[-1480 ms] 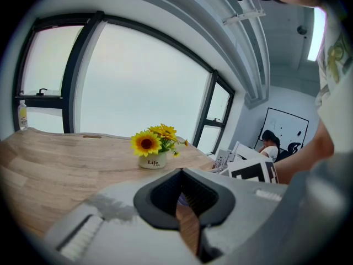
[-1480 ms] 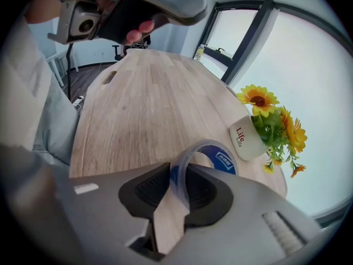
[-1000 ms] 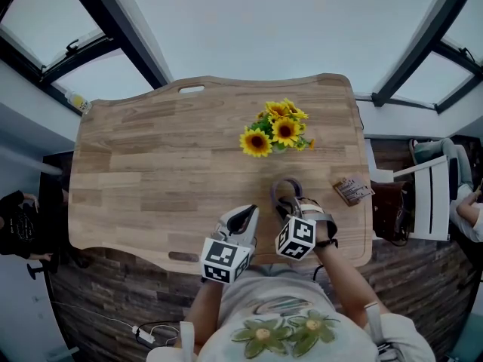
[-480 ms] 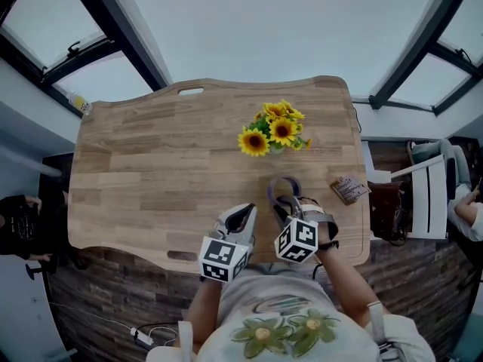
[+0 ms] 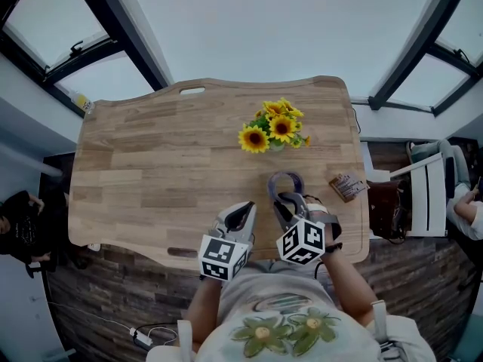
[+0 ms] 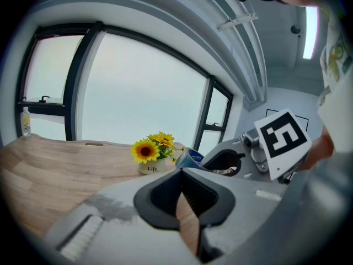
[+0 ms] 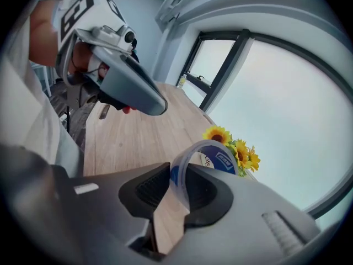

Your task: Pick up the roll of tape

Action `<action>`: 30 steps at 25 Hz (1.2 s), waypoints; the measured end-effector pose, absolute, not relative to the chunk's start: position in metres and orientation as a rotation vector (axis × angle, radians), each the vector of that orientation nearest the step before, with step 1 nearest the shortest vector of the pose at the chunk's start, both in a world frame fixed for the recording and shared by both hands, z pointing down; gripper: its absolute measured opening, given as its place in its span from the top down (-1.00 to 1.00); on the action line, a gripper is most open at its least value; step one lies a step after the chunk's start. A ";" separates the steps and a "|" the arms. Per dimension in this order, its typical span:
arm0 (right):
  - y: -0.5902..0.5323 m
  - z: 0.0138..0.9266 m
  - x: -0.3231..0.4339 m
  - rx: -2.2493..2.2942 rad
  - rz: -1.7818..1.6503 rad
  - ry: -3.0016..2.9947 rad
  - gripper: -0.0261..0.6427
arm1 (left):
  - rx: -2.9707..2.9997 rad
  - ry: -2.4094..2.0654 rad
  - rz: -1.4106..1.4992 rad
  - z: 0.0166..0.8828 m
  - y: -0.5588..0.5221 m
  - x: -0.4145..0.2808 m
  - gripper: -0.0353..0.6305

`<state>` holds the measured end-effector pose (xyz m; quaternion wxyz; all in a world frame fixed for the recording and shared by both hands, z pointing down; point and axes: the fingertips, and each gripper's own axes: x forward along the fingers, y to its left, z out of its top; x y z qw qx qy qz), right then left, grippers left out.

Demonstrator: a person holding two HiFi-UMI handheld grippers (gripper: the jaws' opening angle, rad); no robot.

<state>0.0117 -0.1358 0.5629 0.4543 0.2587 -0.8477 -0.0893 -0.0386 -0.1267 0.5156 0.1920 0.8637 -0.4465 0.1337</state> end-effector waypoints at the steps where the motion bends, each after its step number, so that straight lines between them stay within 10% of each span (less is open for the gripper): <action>1: -0.135 0.560 0.012 0.646 -0.221 -2.099 0.67 | 2.427 -1.254 0.374 0.515 -0.126 -0.038 0.88; 30: -0.073 0.476 0.028 0.931 -0.179 -2.373 0.78 | 2.497 -1.251 0.335 0.486 -0.071 -0.023 0.88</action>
